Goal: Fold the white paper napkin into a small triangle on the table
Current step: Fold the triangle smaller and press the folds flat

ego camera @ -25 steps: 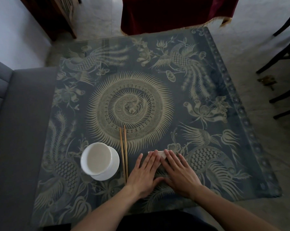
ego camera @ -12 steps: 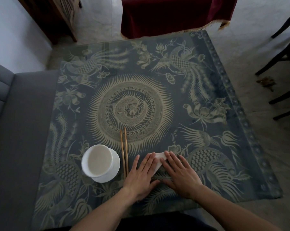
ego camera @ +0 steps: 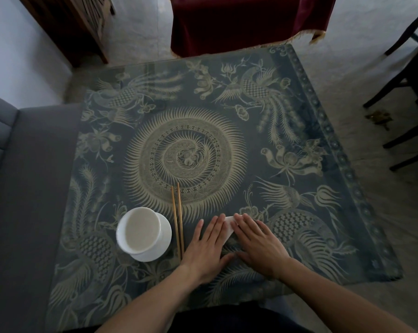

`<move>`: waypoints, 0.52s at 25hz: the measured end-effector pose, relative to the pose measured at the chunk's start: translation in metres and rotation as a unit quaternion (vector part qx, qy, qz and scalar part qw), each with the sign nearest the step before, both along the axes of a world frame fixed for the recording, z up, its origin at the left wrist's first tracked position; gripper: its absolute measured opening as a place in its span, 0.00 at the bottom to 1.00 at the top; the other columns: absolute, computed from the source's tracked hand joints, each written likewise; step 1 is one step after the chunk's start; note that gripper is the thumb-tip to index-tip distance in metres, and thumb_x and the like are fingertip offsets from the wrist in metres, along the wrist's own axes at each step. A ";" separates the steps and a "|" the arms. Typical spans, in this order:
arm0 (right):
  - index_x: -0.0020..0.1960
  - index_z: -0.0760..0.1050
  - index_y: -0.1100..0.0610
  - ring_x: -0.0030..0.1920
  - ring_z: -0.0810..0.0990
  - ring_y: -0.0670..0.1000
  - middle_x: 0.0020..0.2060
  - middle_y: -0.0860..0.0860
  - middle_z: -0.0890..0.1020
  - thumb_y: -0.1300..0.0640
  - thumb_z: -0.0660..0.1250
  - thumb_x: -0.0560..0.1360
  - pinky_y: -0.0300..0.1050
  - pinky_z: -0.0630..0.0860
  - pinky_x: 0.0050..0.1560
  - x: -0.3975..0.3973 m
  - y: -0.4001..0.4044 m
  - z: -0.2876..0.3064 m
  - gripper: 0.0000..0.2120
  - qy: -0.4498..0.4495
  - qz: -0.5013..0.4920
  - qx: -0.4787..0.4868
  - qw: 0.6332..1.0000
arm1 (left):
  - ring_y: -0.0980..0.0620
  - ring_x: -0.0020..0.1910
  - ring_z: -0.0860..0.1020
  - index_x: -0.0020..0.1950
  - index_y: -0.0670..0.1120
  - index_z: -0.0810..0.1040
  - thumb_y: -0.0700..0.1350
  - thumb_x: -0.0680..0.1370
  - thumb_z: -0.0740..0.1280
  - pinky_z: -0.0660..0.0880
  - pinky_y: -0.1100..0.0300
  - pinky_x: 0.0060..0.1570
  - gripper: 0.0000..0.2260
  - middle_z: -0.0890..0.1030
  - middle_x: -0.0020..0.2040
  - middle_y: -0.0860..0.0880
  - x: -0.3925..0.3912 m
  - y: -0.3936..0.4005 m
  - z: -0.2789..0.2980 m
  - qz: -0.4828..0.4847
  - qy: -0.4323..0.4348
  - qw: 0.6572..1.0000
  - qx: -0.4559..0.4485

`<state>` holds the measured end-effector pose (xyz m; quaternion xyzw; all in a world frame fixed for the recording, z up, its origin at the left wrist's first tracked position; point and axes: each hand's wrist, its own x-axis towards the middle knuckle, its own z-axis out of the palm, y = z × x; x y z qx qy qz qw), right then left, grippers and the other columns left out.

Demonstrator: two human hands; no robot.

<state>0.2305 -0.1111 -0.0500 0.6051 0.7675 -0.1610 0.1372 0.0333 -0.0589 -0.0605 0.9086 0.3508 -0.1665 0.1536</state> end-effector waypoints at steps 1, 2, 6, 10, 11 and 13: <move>0.79 0.42 0.57 0.76 0.37 0.56 0.78 0.54 0.42 0.38 0.51 0.79 0.60 0.45 0.75 0.001 0.001 -0.002 0.37 -0.010 0.003 -0.005 1.000 | 0.49 0.76 0.30 0.78 0.44 0.33 0.67 0.79 0.39 0.33 0.42 0.74 0.37 0.32 0.78 0.46 0.006 0.004 0.000 -0.011 0.004 1.000 0.002; 0.78 0.37 0.56 0.76 0.33 0.56 0.77 0.53 0.37 0.38 0.49 0.80 0.61 0.41 0.74 0.002 0.002 -0.004 0.37 -0.017 0.002 -0.010 1.000 | 0.49 0.75 0.30 0.78 0.44 0.33 0.66 0.80 0.40 0.33 0.43 0.74 0.36 0.32 0.78 0.45 0.009 0.006 -0.001 -0.020 0.008 1.000 0.006; 0.77 0.35 0.55 0.75 0.30 0.56 0.76 0.51 0.34 0.37 0.47 0.80 0.63 0.37 0.74 0.002 0.001 -0.008 0.36 -0.021 -0.006 -0.011 1.000 | 0.49 0.75 0.28 0.78 0.45 0.34 0.65 0.81 0.43 0.31 0.44 0.73 0.36 0.33 0.78 0.46 0.008 0.009 -0.004 -0.033 0.014 0.999 0.009; 0.78 0.38 0.54 0.75 0.32 0.57 0.75 0.51 0.34 0.38 0.49 0.80 0.63 0.37 0.73 0.004 0.002 -0.008 0.36 -0.016 -0.006 -0.011 1.000 | 0.49 0.76 0.30 0.78 0.47 0.34 0.65 0.80 0.45 0.34 0.41 0.73 0.35 0.34 0.79 0.47 -0.005 0.004 -0.005 -0.064 0.007 0.998 0.018; 0.78 0.38 0.54 0.75 0.32 0.57 0.75 0.51 0.34 0.37 0.48 0.80 0.63 0.37 0.73 0.005 0.002 -0.008 0.36 -0.015 -0.005 -0.013 1.000 | 0.49 0.76 0.31 0.78 0.47 0.34 0.64 0.80 0.46 0.34 0.40 0.73 0.35 0.34 0.79 0.47 -0.008 0.004 -0.005 -0.072 0.006 0.997 0.017; 0.78 0.37 0.53 0.75 0.32 0.57 0.76 0.50 0.35 0.37 0.48 0.80 0.64 0.37 0.72 0.006 0.002 -0.008 0.36 -0.012 -0.003 -0.016 1.000 | 0.49 0.76 0.32 0.78 0.49 0.33 0.63 0.80 0.47 0.34 0.40 0.73 0.35 0.33 0.79 0.47 -0.015 0.004 -0.004 -0.084 0.007 0.996 0.014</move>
